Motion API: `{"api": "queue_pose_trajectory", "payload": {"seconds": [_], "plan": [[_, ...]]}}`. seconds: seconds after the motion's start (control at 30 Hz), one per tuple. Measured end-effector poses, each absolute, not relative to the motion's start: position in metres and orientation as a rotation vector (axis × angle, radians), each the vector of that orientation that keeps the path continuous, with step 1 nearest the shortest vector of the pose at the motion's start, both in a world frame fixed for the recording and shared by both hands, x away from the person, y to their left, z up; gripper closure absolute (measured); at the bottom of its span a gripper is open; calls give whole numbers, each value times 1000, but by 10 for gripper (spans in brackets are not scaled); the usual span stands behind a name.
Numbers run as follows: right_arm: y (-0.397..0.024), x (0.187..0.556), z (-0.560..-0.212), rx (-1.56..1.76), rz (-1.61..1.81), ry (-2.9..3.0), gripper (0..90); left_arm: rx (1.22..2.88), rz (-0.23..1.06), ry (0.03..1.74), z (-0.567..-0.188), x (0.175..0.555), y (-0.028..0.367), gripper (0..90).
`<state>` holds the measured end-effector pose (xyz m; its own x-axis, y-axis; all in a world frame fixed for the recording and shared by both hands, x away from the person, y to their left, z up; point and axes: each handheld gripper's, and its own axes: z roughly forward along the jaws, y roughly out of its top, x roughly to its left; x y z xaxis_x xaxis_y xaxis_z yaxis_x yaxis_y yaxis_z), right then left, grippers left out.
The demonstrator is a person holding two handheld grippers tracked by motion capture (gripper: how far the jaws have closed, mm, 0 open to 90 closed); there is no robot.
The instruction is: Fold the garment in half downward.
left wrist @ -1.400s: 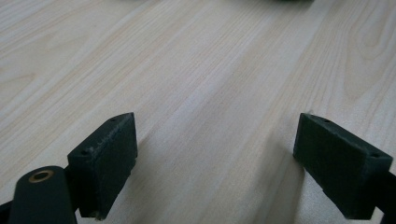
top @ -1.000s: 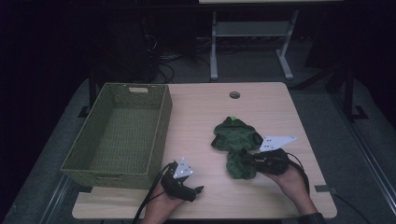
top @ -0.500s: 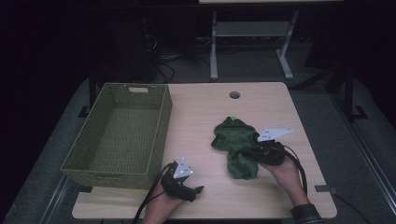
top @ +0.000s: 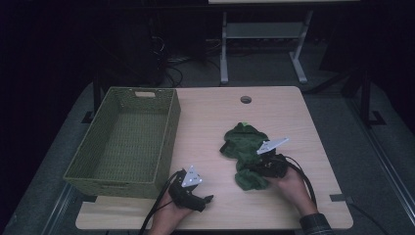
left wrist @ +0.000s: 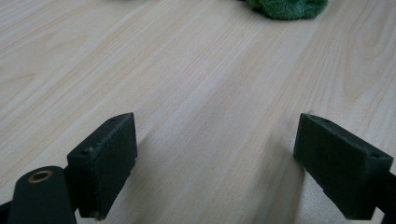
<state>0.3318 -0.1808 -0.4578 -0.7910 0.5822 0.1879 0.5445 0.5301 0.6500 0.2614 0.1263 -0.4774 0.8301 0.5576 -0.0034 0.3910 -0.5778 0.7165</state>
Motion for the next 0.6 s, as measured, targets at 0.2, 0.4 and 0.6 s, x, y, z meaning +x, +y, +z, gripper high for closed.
{"api": "queue_pose_trajectory", "payload": {"seconds": [0.2,0.4,0.6], "plan": [[-180,331,-458,1002,1123,2695,900,2258,291,688,-477,262,126,126],[-187,329,-447,978,1193,2636,751,2263,279,682,-476,263,122,137],[-198,326,-435,1004,1239,2552,621,2257,256,675,-466,269,118,136]]}}
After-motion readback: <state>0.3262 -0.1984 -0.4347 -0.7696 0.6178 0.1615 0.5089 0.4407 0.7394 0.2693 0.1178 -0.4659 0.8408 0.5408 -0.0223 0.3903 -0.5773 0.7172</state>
